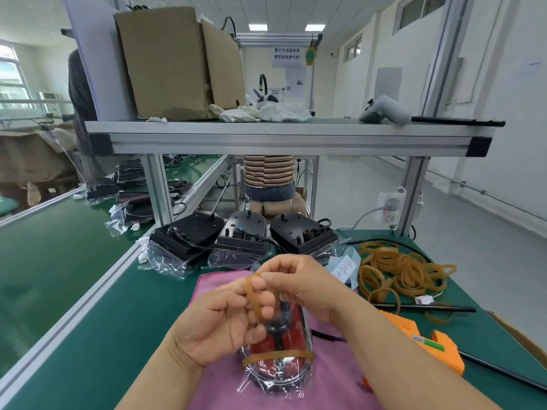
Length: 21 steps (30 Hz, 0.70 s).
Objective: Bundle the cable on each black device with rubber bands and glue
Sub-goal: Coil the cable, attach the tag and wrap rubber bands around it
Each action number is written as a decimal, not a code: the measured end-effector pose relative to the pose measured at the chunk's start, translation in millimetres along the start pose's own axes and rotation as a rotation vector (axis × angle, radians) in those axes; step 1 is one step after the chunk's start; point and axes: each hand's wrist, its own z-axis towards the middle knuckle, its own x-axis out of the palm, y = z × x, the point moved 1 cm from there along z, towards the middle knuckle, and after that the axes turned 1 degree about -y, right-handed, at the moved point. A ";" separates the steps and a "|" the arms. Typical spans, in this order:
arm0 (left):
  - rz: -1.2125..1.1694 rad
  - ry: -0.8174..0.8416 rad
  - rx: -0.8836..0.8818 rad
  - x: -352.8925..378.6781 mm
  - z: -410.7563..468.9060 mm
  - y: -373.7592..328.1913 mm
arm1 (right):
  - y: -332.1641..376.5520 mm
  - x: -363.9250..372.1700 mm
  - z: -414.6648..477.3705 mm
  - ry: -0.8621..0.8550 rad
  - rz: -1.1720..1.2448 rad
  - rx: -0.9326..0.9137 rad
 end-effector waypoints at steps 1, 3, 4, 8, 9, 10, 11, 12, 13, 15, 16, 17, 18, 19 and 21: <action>-0.015 -0.002 0.049 -2.0 -1.0 -2.0 | -3.9 -3.1 2.7 -0.059 0.002 0.033; -0.063 -0.096 0.130 -10.6 -2.6 -8.5 | -13.7 -13.6 9.8 -0.311 -0.089 0.117; -0.090 -0.163 0.159 -15.6 -2.6 -12.7 | -18.2 -19.5 12.7 -0.443 -0.194 0.170; 0.160 -0.619 0.160 -37.7 0.0 -23.8 | -35.3 -30.8 18.8 -0.465 -0.528 0.389; 0.334 -0.762 0.118 -44.1 0.9 -22.4 | -39.2 -30.4 19.9 -0.413 -0.564 0.439; 0.517 -0.890 0.069 -49.4 2.3 -19.5 | -42.3 -29.6 21.1 -0.376 -0.564 0.473; 0.669 -0.974 0.025 -51.9 3.2 -16.0 | -45.0 -28.4 22.1 -0.356 -0.518 0.495; 0.767 -1.005 -0.011 -51.9 4.5 -12.3 | -48.0 -26.9 23.7 -0.347 -0.446 0.504; 0.825 -0.995 -0.040 -49.9 6.7 -9.0 | -49.4 -25.4 24.8 -0.345 -0.368 0.514; 0.918 -0.940 -0.093 -43.2 12.0 -4.8 | -48.8 -23.0 24.7 -0.341 -0.256 0.518; 0.961 -0.916 -0.109 -40.4 14.5 -3.6 | -47.0 -22.0 23.4 -0.342 -0.222 0.498; 0.983 -0.897 -0.114 -37.8 16.6 -2.6 | -45.6 -21.7 21.8 -0.352 -0.190 0.477; 0.977 -0.882 -0.111 -35.7 17.7 -1.9 | -44.0 -21.4 19.8 -0.365 -0.152 0.456; 0.952 -0.873 -0.108 -32.8 17.2 -2.2 | -42.5 -21.2 18.0 -0.377 -0.100 0.442; 0.864 -0.845 -0.091 -27.8 11.5 -6.3 | -38.9 -20.2 13.5 -0.382 0.034 0.421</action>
